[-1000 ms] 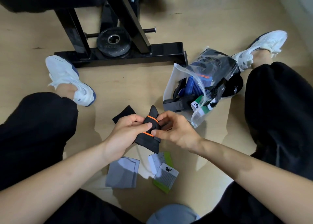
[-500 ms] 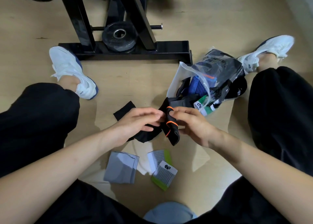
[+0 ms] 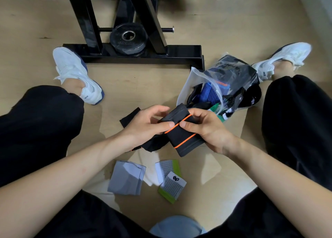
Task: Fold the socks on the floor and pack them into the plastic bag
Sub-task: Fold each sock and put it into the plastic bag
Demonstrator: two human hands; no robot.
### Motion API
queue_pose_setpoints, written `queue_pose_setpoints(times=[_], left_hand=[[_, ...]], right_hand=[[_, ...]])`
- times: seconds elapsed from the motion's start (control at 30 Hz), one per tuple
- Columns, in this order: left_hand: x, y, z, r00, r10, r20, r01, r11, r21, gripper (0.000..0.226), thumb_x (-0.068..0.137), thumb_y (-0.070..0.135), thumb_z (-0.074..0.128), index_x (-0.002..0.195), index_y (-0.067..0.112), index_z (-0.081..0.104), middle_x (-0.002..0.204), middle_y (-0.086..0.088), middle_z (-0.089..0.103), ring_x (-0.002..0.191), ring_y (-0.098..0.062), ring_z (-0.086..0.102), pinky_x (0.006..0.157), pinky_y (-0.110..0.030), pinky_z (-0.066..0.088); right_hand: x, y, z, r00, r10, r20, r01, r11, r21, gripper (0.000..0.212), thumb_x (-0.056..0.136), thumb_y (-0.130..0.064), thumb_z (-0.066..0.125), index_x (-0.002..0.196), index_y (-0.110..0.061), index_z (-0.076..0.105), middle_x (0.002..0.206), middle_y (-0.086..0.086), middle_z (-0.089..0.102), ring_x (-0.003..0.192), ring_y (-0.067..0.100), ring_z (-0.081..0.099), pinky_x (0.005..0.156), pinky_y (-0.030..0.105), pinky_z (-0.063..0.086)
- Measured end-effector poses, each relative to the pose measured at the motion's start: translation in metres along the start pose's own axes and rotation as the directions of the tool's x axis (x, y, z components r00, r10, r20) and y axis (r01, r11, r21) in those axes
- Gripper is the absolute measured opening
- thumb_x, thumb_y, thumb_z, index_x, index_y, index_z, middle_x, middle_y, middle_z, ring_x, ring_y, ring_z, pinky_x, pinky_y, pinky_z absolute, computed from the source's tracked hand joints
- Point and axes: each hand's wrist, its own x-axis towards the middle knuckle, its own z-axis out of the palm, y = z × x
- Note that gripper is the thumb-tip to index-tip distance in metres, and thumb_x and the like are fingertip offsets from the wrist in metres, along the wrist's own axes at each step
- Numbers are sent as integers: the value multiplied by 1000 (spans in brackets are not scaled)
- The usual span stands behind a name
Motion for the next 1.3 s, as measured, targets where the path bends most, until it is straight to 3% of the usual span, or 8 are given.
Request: queue_pose_setpoints(times=[0.27,0.4,0.5,0.6,0.77,1.03,1.23,1.3], left_hand=[[1,0,8,990,-61,-124,48,993,-107,11,93,8,69,103,12,70,97,-10,75,82,-14,71,62,-26,59],[4,1,6,980,-137,-145,99,965,-242,13,94,6,66,107,2,69,88,-10,71,73,-18,68,60,-26,58],[4,6,2,980,-150,-133,100,942,-320,18,95,3,63,112,0,67,85,-10,67,69,-18,68,56,-25,56],[4,7,-1,982,-131,-134,85,949,-305,21,95,2,63,115,3,68,84,-6,70,70,-16,69,56,-24,56],[3,8,-1,982,-57,-178,11,969,-247,23,94,-2,62,116,2,67,99,-12,74,79,-17,72,56,-25,56],[1,8,2,974,-75,-213,14,962,-272,18,95,-2,62,110,5,67,85,-2,73,74,-11,72,56,-24,57],[1,16,0,978,-152,-143,70,884,-463,14,96,3,56,93,11,67,90,-9,67,77,-26,72,68,-37,61],[1,18,-2,986,-143,-89,83,869,-487,10,95,15,63,100,7,68,96,-9,69,82,-27,73,71,-38,61]], right_hand=[[0,-1,0,973,-226,-51,185,890,-416,37,76,7,79,104,-14,68,93,16,71,81,15,64,75,30,55],[-1,1,3,890,-454,38,345,615,-709,33,80,3,75,108,-13,70,94,-3,65,88,6,62,79,20,48],[-2,3,4,856,-493,155,422,493,-761,32,83,1,72,114,-9,71,96,-7,59,92,-4,54,84,11,40],[-5,1,6,856,-484,180,438,495,-751,36,84,-2,74,119,-9,69,97,-5,59,93,-1,56,85,13,42],[-11,-12,17,924,-381,-6,301,738,-604,52,69,-30,89,117,-21,70,101,-5,64,98,12,64,89,25,49],[-13,-9,21,927,-374,25,251,572,-781,82,60,-40,92,132,-22,59,110,-9,55,106,4,55,93,19,44],[-13,-7,20,877,-479,26,315,534,-784,51,72,-20,85,119,-14,69,104,-3,67,96,10,62,89,21,48],[-11,-6,17,866,-498,39,339,529,-778,44,73,-18,84,115,-13,71,100,-1,69,94,14,63,88,26,49]])
